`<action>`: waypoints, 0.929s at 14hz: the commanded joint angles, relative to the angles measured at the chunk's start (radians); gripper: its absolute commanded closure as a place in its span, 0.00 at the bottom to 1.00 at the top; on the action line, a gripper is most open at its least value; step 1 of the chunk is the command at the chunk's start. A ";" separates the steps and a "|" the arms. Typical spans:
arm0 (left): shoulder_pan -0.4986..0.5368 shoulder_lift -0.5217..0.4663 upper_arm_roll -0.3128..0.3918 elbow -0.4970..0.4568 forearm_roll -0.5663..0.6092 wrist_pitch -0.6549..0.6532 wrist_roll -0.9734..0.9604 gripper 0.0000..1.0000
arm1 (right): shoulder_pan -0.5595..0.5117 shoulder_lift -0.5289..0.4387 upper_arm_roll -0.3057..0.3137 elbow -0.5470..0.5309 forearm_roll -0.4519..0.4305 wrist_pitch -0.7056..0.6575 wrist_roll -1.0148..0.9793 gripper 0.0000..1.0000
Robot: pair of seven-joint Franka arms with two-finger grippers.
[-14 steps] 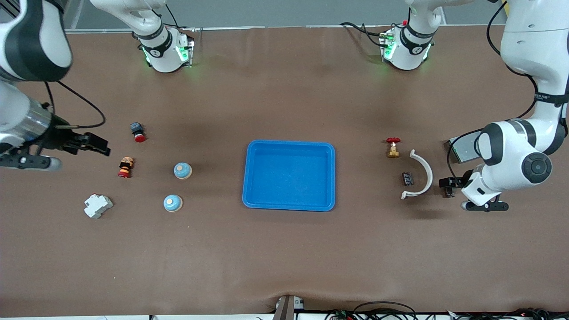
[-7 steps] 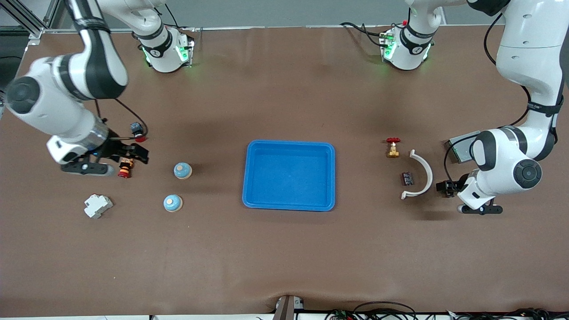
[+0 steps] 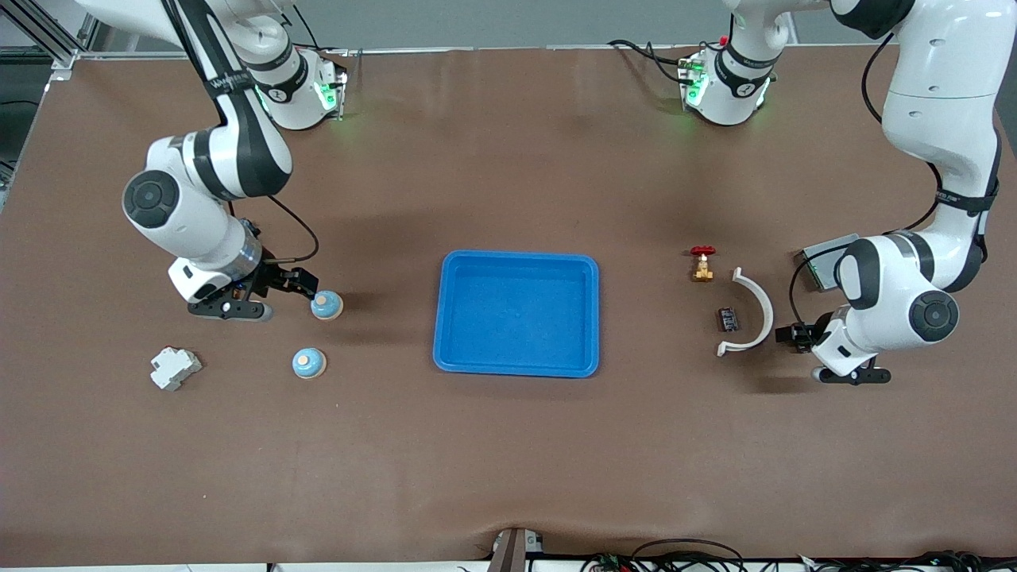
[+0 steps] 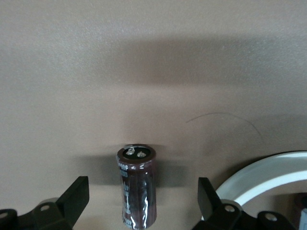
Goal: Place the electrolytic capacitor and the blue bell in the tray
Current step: 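Grasp the capacitor with the left gripper while the right gripper grasps the bell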
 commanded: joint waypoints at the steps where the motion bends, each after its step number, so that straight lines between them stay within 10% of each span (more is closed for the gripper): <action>1: -0.001 0.008 -0.001 0.011 0.019 0.008 -0.033 0.00 | 0.022 0.020 -0.006 -0.062 0.013 0.112 0.006 0.00; 5: -0.002 0.008 -0.001 0.011 0.019 0.008 -0.060 0.45 | 0.024 0.073 -0.006 -0.077 0.012 0.165 0.005 0.00; 13: 0.003 0.005 -0.003 0.012 0.015 0.008 -0.062 1.00 | 0.048 0.140 -0.006 -0.154 0.012 0.326 0.005 0.00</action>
